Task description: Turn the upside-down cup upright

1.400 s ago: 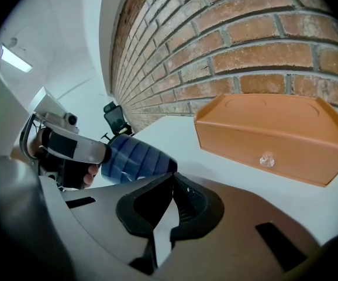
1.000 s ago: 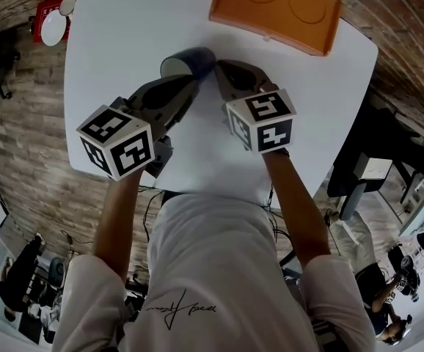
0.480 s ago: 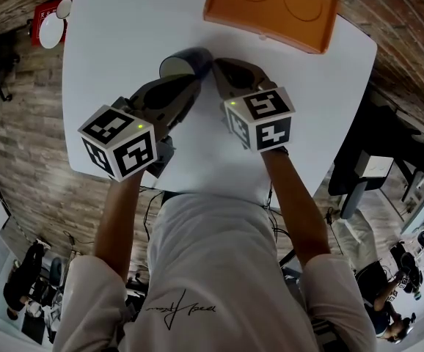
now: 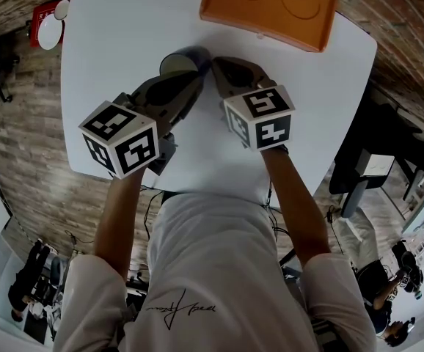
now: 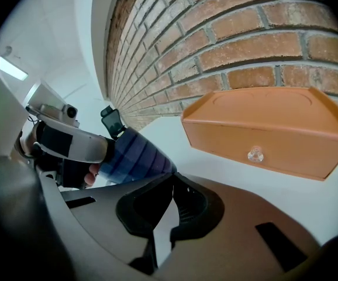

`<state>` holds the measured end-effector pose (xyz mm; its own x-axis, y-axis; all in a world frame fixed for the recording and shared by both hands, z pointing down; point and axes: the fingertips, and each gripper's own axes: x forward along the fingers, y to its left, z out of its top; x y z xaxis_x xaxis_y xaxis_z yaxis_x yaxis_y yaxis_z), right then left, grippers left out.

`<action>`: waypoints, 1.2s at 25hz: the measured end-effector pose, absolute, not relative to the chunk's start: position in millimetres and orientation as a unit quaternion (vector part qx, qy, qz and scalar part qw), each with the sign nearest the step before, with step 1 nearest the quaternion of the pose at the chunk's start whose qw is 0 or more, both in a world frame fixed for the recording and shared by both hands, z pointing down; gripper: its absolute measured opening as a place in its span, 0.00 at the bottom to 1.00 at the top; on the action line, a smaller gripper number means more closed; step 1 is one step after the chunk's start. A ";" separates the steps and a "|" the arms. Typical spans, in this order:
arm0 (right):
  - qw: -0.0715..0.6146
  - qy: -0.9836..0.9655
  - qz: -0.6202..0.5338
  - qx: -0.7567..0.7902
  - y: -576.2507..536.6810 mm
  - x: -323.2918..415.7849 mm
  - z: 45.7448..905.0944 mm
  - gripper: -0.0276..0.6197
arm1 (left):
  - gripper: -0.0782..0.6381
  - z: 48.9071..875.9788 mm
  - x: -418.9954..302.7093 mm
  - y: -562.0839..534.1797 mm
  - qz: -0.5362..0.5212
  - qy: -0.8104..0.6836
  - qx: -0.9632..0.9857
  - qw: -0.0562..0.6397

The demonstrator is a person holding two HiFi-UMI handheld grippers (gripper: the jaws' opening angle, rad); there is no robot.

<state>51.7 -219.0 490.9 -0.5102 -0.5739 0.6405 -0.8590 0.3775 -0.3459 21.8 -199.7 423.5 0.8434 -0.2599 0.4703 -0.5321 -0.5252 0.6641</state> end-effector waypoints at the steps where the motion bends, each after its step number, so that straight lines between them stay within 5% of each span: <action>1: 0.213 -0.802 0.335 0.447 -219.2 52.3 490.8 0.08 | 0.14 423.5 23.1 -199.6 0.159 -0.230 0.859 0.429; 30: 0.210 -0.799 0.336 0.453 -223.2 56.3 491.2 0.08 | 0.12 416.3 27.7 -214.1 0.149 -0.245 0.864 0.414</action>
<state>56.3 -223.2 491.2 -0.5012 -0.5827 0.6397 -0.8648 0.3633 -0.3467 27.7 -214.1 416.3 0.8359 -0.2996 0.4600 -0.5461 -0.5383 0.6418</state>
